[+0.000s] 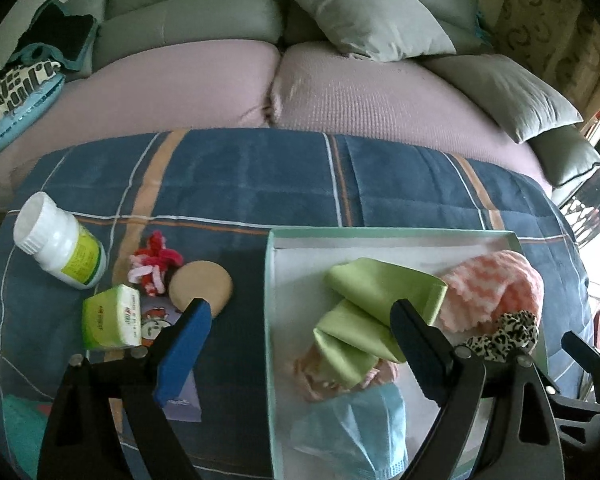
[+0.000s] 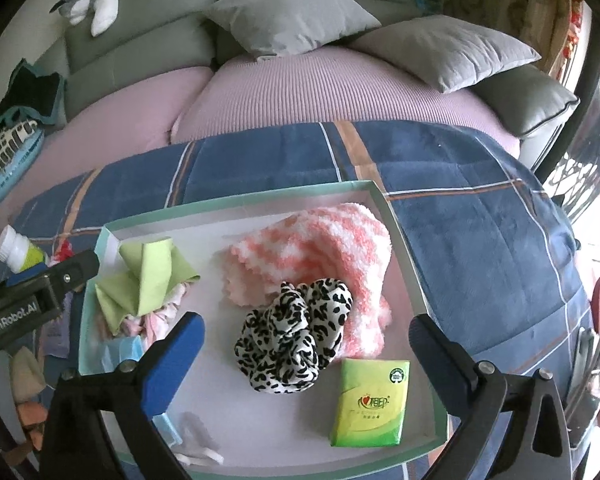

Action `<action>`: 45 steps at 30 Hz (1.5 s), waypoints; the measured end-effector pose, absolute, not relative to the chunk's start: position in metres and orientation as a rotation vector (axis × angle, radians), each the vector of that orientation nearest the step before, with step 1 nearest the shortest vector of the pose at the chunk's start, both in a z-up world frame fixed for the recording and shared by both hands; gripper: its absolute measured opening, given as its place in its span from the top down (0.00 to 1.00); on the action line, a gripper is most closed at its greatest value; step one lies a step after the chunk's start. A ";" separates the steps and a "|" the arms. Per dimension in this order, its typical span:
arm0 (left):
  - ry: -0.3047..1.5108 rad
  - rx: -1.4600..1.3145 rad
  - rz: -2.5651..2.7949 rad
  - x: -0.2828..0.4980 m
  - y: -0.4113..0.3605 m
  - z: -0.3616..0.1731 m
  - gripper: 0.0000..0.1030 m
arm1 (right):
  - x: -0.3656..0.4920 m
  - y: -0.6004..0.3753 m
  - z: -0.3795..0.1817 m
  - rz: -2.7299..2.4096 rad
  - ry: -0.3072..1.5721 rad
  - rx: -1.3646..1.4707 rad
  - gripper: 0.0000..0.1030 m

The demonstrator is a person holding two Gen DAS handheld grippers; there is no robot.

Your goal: Organize soft objects

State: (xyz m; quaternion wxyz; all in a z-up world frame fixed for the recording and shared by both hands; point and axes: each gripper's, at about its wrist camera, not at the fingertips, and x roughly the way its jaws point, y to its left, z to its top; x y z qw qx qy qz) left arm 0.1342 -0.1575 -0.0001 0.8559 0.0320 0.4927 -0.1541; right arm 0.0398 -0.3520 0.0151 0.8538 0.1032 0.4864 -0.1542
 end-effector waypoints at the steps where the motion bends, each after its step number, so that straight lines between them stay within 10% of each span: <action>1: 1.032 0.070 -0.319 0.134 -0.157 0.001 0.11 | 0.039 -0.353 0.015 -0.324 1.021 0.226 0.00; 45: 1.029 -0.110 0.120 0.140 0.013 0.051 0.12 | 0.072 -0.231 0.027 -0.006 0.950 0.210 0.00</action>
